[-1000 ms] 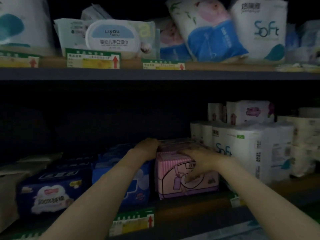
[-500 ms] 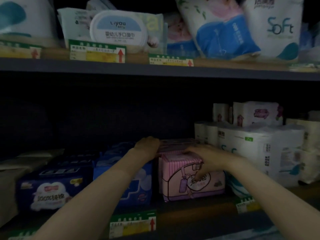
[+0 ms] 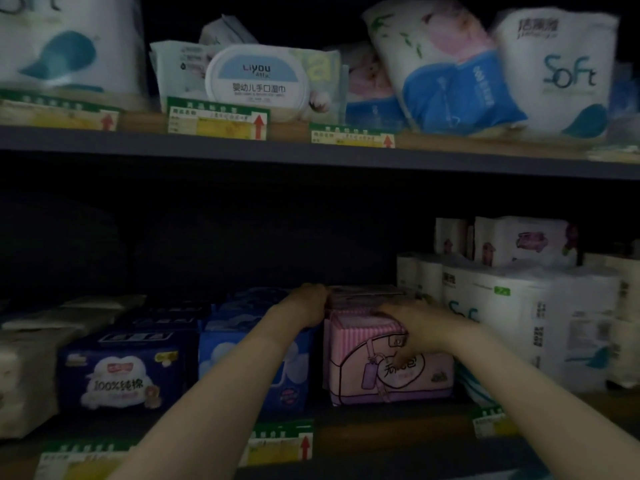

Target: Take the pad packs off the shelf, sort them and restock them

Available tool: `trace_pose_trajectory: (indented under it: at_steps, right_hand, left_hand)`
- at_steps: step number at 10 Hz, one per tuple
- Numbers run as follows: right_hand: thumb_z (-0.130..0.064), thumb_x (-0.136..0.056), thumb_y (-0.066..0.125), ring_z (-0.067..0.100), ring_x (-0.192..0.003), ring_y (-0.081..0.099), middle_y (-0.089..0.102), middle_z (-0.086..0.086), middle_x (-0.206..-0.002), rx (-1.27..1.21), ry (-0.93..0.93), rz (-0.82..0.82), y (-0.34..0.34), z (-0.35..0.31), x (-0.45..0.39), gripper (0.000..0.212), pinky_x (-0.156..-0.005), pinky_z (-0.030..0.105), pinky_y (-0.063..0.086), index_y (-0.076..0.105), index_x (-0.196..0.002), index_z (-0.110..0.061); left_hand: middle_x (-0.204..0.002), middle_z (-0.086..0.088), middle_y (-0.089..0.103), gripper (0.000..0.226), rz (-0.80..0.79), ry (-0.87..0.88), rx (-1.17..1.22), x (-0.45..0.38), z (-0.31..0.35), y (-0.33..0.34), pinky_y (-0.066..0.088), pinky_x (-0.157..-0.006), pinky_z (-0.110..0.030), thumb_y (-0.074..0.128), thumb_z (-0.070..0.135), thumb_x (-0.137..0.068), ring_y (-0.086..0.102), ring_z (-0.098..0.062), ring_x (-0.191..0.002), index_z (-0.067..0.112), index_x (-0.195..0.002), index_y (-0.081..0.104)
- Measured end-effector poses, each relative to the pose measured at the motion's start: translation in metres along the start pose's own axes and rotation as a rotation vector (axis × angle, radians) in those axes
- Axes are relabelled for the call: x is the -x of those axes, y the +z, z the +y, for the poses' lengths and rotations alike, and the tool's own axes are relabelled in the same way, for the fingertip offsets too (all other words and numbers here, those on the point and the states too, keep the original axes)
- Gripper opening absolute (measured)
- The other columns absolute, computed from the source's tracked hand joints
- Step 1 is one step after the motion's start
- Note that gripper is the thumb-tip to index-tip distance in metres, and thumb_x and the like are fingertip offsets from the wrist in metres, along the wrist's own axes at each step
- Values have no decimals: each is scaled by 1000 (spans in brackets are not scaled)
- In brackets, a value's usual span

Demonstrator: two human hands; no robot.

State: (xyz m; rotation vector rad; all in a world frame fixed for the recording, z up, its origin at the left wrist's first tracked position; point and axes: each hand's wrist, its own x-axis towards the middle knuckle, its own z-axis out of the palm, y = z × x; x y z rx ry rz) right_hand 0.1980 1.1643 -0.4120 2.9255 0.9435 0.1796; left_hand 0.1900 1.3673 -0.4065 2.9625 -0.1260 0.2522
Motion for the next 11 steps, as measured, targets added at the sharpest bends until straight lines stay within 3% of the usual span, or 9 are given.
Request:
trace_pose_trajectory:
  at_steps: [2, 4, 5, 6, 7, 8, 10, 11]
  right_hand:
    - [-37, -77, 73, 21, -136, 30, 33, 2, -149, 15, 74, -9, 3, -6, 2, 87, -114, 40, 17, 21, -147, -29]
    - [-45, -80, 67, 27, -140, 20, 20, 4, -153, 9, 85, 111, 9, -23, 20, 90, -117, 47, 9, 12, -149, -30]
    - [-44, -81, 65, 26, -140, 16, 16, 0, -153, -73, -18, 219, 14, -51, 24, 89, -115, 48, 12, 9, -148, -31]
    - [-40, -83, 63, 26, -140, 15, 14, -2, -154, -110, -39, 272, 23, -73, 20, 87, -115, 50, 12, 6, -148, -33]
    - [-40, -85, 60, 26, -142, 13, 11, -5, -156, -96, -6, 302, 34, -78, 14, 88, -115, 52, 9, -1, -148, -38]
    - [-40, -87, 59, 25, -140, 17, 17, -5, -154, -85, 8, 327, 37, -77, 11, 84, -114, 51, 12, 3, -149, -37]
    - [-39, -86, 61, 26, -140, 17, 19, -1, -153, -83, 38, 279, 32, -82, 8, 83, -113, 53, 9, 6, -148, -36]
    - [-40, -85, 62, 25, -141, 15, 19, 0, -153, -64, 3, 305, 25, -88, 13, 83, -114, 54, -1, 9, -148, -32]
  left_hand:
    - [-124, -11, 56, 34, 81, -39, -29, 19, 2, -9, 47, -92, -35, 43, 5, -94, 55, -26, -109, 10, -127, 51]
    - [-122, -5, 60, 30, 367, -65, 17, 75, -25, -16, 45, -94, -38, 47, 13, -94, 57, -23, -107, 16, -122, 56]
    - [-126, 1, 57, 37, 338, 29, 109, 107, -35, 0, 42, -98, -42, 56, 36, -89, 52, -21, -116, 22, -122, 56]
    - [-141, 9, 40, 56, 240, 5, -81, 122, -37, 15, 27, -105, -38, 59, 46, -86, 35, -21, -130, 33, -136, 38]
    - [-145, 10, 33, 60, 331, -3, -243, 120, -33, 25, 24, -105, -37, 58, 35, -90, 29, -22, -131, 36, -142, 27]
    - [-143, 8, 36, 57, 410, -7, -196, 116, -25, 34, 22, -102, -34, 55, 31, -91, 28, -22, -131, 34, -142, 28]
    - [-147, 3, 32, 58, 329, -7, -209, 118, -27, 28, 22, -105, -37, 54, 29, -93, 27, -24, -133, 29, -144, 26]
    - [-148, 1, 29, 62, 329, 30, -260, 125, -20, 23, 18, -109, -38, 54, 28, -93, 25, -24, -134, 27, -146, 23]
